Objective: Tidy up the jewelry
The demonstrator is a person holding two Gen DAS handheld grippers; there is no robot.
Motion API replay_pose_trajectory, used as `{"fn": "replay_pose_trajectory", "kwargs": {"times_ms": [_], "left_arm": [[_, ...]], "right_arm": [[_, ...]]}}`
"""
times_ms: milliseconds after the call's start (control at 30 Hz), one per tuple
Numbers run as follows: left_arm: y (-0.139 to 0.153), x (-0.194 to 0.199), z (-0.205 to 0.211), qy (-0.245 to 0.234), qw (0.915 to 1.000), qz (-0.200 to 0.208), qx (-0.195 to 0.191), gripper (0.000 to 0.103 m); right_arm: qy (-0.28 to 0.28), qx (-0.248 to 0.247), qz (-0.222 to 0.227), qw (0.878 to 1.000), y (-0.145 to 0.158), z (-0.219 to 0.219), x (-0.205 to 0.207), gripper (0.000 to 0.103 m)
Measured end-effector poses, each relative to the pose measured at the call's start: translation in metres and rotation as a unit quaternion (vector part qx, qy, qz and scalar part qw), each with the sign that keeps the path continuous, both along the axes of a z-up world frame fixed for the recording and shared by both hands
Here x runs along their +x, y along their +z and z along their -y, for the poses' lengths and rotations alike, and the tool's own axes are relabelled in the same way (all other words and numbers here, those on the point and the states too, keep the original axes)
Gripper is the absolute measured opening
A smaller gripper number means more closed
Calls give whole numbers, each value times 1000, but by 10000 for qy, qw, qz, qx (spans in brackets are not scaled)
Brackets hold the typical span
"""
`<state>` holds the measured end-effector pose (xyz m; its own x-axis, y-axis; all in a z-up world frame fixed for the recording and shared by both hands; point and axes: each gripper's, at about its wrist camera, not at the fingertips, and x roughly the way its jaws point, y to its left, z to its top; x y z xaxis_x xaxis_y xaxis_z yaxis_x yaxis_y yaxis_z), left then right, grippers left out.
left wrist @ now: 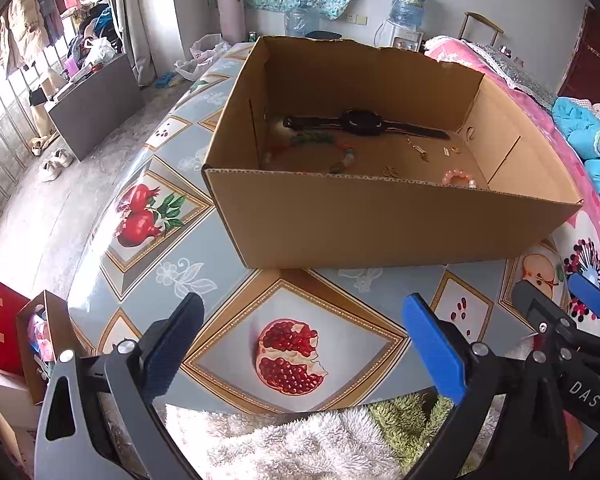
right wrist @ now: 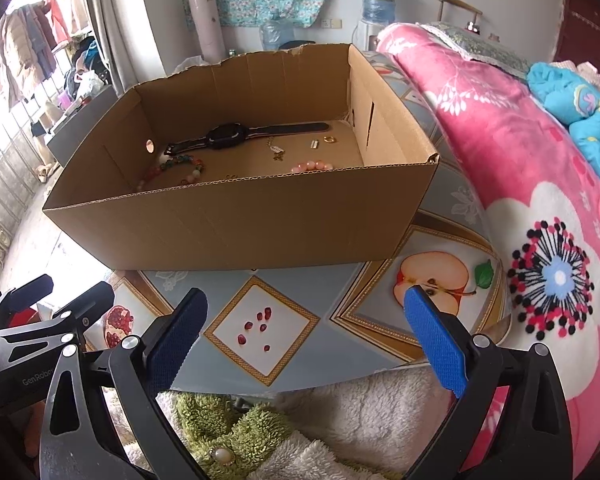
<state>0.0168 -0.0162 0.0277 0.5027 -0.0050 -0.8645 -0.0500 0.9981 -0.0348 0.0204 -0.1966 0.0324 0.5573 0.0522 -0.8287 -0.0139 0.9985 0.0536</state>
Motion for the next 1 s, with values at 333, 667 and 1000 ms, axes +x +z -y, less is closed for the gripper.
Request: {"fn": "replay_pose_trajectory", "kwargs": {"times_ms": [333, 667, 1000], "left_arm": [[1, -1, 0, 10, 10000, 2, -14, 98], [-1, -1, 0, 47, 10000, -35, -3, 98], [-3, -1, 1, 69, 9999, -74, 15, 98]], "right_arm": [[-12, 27, 46, 10000, 1, 1, -1, 95], [17, 23, 32, 10000, 1, 0, 0, 95], [35, 29, 2, 10000, 0, -2, 0, 95]]}}
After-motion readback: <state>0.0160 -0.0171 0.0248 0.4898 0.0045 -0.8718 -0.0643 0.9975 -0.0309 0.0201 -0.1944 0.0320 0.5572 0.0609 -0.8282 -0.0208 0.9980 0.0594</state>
